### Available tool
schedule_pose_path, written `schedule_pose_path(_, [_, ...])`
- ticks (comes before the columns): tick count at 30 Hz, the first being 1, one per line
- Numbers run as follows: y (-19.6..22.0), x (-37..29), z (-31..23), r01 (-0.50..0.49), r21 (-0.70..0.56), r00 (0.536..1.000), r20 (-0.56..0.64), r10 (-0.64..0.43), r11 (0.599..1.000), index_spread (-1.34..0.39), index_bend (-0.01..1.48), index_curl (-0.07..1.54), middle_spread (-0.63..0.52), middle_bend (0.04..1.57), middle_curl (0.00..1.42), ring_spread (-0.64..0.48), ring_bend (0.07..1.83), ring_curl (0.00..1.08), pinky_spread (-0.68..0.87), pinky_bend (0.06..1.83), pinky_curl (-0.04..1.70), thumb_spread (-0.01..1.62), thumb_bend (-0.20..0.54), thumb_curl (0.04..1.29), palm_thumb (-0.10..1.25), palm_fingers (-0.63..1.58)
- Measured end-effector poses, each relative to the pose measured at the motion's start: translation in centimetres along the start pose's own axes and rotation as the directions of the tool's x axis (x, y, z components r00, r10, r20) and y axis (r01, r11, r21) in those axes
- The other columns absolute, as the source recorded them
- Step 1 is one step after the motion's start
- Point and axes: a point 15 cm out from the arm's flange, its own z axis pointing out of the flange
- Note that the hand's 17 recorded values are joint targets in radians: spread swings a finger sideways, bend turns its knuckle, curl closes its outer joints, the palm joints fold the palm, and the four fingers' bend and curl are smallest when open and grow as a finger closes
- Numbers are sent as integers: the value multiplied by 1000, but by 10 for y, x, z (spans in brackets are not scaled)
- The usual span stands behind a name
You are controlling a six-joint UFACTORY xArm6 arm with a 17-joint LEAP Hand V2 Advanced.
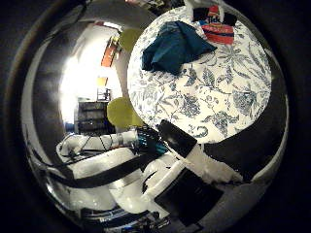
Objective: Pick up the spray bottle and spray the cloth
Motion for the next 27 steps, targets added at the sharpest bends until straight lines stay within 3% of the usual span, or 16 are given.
schedule_pose_path(16, [-3,-2,0,-4,1,1000,2,4,1000,-321,182,355,-20,386,380,159,501,228,406,946,-11,1098,-21,285,539,334])
schedule_pose_path(21, [-14,-7,6,-14,38,998,59,12,999,-319,178,348,-54,409,387,116,545,238,397,959,-13,1099,-20,290,546,387])
schedule_pose_path(27, [-7,41,-5,-171,141,977,150,150,975,-316,177,347,-84,455,402,67,586,245,358,1002,-12,1092,-22,303,566,406])
